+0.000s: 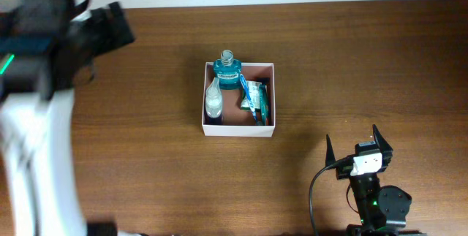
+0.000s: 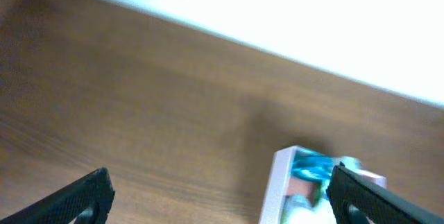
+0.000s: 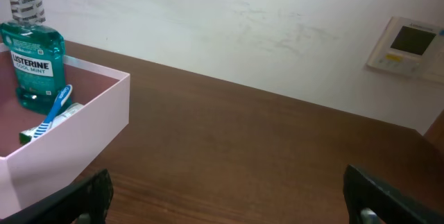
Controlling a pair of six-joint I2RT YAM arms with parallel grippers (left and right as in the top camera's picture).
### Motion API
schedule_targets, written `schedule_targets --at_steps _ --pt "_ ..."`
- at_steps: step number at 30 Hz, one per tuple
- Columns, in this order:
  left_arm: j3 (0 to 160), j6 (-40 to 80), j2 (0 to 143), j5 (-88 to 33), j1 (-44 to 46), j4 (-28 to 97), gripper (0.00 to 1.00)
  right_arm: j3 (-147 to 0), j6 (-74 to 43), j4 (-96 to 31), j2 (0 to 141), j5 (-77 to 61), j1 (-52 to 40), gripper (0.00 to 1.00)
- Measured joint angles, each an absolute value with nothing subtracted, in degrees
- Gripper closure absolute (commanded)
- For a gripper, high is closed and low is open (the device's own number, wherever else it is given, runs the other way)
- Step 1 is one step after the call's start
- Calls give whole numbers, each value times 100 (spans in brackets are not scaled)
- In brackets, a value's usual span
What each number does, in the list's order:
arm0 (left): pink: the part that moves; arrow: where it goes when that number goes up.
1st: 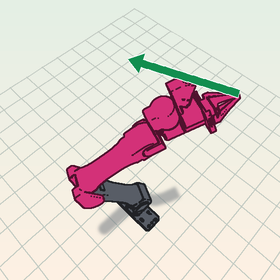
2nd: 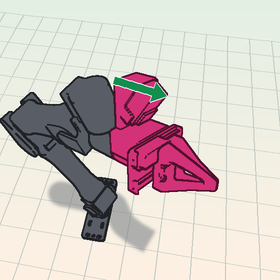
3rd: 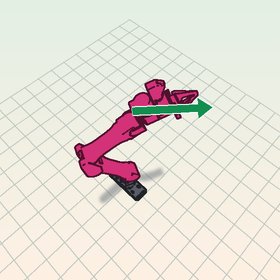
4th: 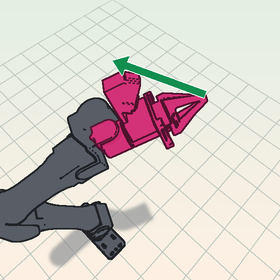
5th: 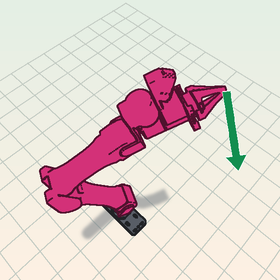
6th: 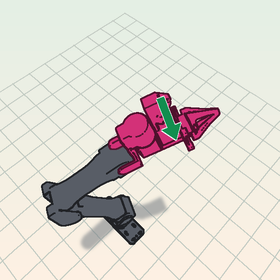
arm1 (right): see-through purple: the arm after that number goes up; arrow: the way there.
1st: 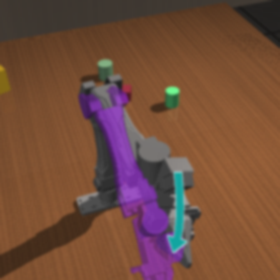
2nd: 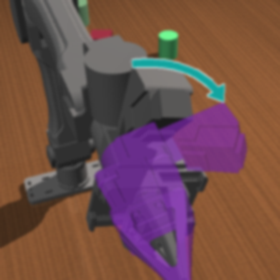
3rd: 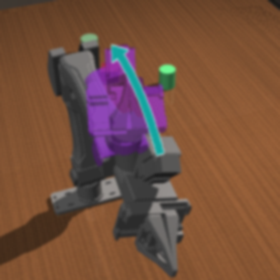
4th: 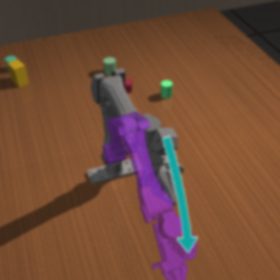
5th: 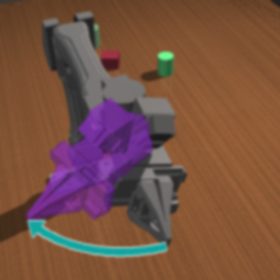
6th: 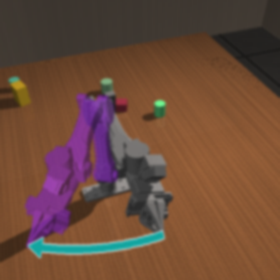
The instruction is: Pack container
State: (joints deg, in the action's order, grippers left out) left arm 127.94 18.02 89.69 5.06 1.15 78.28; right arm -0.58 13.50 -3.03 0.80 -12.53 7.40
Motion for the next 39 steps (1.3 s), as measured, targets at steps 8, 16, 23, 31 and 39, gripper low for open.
schedule_targets --at_steps 8,16,23,31,39 --pt "12881 1802 7074 552 344 8342 1 -58 1350 -303 80 -1253 740 1" --pt "12254 1804 5636 869 344 8586 1 -58 1352 -301 80 -1253 740 1" --pt "10007 1804 4003 974 344 7481 1 -58 1352 -303 80 -1227 740 1" --pt "6702 1804 2556 1063 259 5028 1 -58 1352 -305 80 -1192 740 2" --pt "4115 1804 1706 1100 207 2582 1 -58 1350 -307 80 -1192 740 1"
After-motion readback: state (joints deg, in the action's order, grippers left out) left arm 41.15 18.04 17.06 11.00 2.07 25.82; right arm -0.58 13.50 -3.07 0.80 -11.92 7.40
